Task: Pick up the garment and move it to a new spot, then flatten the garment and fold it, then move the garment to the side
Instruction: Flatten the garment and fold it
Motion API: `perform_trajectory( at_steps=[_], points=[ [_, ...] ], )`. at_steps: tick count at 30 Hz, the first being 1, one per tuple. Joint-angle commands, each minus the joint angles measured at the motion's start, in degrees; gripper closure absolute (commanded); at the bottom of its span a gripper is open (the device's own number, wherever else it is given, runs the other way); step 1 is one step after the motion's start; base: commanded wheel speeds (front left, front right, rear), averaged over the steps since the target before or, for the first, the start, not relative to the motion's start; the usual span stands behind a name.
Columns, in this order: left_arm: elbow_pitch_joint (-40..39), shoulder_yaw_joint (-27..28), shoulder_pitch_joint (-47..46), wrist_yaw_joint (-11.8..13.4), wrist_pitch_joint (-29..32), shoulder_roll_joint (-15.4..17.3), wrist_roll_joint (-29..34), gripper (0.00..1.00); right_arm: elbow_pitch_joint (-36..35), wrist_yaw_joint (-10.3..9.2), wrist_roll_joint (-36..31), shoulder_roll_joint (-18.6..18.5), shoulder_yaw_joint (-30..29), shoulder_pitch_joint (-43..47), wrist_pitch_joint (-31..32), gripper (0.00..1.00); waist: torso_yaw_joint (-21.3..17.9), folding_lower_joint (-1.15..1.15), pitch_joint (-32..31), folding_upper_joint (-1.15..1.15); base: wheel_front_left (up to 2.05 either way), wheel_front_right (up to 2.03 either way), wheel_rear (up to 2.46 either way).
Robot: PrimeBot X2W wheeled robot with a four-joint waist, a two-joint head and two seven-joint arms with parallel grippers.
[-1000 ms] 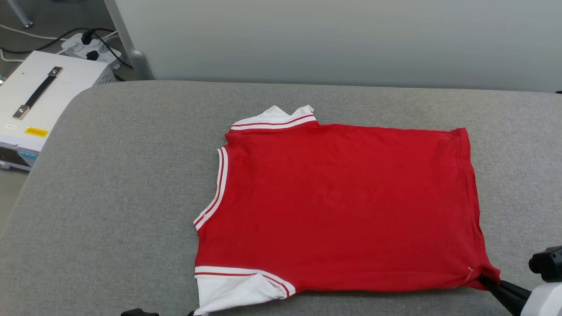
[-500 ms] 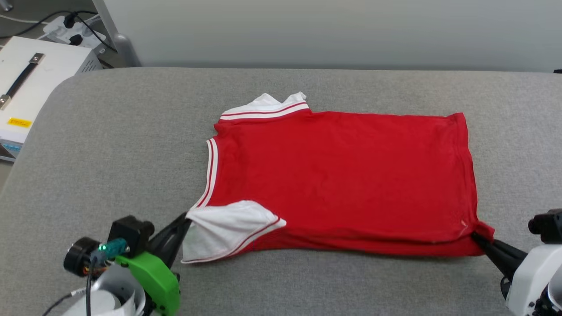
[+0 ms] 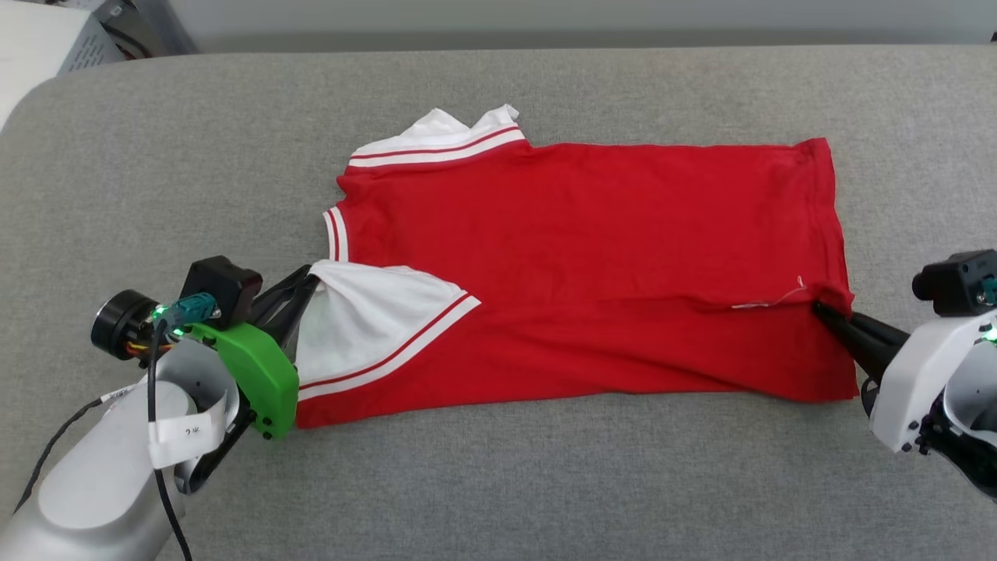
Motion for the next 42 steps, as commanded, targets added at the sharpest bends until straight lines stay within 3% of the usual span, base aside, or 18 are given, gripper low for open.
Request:
perform_trajectory(
  at_steps=[1, 9, 19, 20, 21, 22, 23, 24, 28, 34, 37, 42],
  points=[
    [1.3, -0.5, -1.8, -0.5, -0.5, -0.5, 0.5, 1.00, 1.0, -0.05, -0.5, 0.3, 0.5, -2.1, 0.1, 1.00, -0.9, 0.00, 2.2, 0.00, 0.00, 0.00, 0.00],
    [10.4, -4.7, -8.2, -1.9, -2.7, -2.7, 0.8, 1.00, 8.0, -0.05, -1.1, 0.6, 5.1, -10.6, -0.2, 1.00, -0.1, 0.00, 5.2, 0.00, 0.00, 0.00, 0.00],
    [20.4, -12.4, -11.2, -2.0, -6.8, -6.4, -3.9, 1.00, 15.0, -0.05, 0.2, 1.5, 12.0, -14.3, -1.7, 1.00, 0.6, 0.00, 5.5, 0.00, 0.00, 0.00, 0.00],
    [21.5, -13.0, -11.3, -2.1, -7.5, -6.6, -4.5, 1.00, 15.6, -0.05, 0.7, 1.6, 12.4, -14.4, -2.2, 0.98, 0.6, 0.00, 5.0, 0.00, 0.00, 0.00, 0.00],
    [22.4, -13.1, -11.5, -2.1, -8.2, -6.8, -4.9, 1.00, 15.9, -0.05, 1.3, 1.6, 12.6, -14.4, -2.7, 0.85, 0.7, 0.00, 4.6, 0.00, 0.00, 0.00, 0.00],
    [23.6, -13.3, -11.7, -2.1, -9.0, -7.0, -5.2, 0.00, 16.0, -0.05, 1.9, 1.6, 12.8, -14.3, -3.5, 0.55, 0.7, 0.00, 4.0, 0.00, 0.00, 0.00, 0.00],
    [24.4, -13.2, -11.9, -2.1, -9.7, -7.1, -5.4, 0.00, 16.0, -0.05, 2.1, 1.5, 12.9, -14.3, -4.3, 0.03, 0.8, 0.00, 3.4, 0.00, 0.00, 0.00, 0.00],
    [25.1, -13.2, -12.0, -2.1, -10.2, -7.1, -5.7, 0.00, 15.8, -0.05, 2.3, 1.3, 13.0, -14.3, -5.5, 0.00, 0.9, 0.00, 2.8, 0.00, 0.00, 0.00, 0.00],
    [25.1, -12.8, -12.7, -2.1, -11.6, -6.3, -6.8, 0.00, 14.2, -0.05, 3.2, -0.4, 12.8, -12.4, -9.2, 0.00, 1.9, 0.00, 0.0, 0.00, 0.00, 0.00, 0.00],
    [19.6, -13.5, -14.4, -2.1, -10.1, -2.6, -9.3, 0.00, 10.9, -0.05, 4.0, -3.4, 10.4, -8.8, -12.7, 0.00, 3.4, 0.00, -2.9, 0.00, 0.00, 0.00, 0.00],
    [15.3, -14.6, -15.2, -2.1, -5.2, -0.6, -13.2, 0.00, 9.2, -0.05, 3.7, -4.3, 9.1, -7.3, -13.2, 0.00, 3.8, 0.00, -3.6, 0.00, 0.00, 0.00, 0.00],
    [8.5, -17.9, -17.4, -2.1, 10.7, 2.9, -22.4, 0.00, 7.7, -0.05, 2.1, -4.6, 7.1, -5.6, -12.6, 0.00, 4.4, 0.00, -4.3, 0.00, 0.00, 0.00, 0.00]
  ],
)
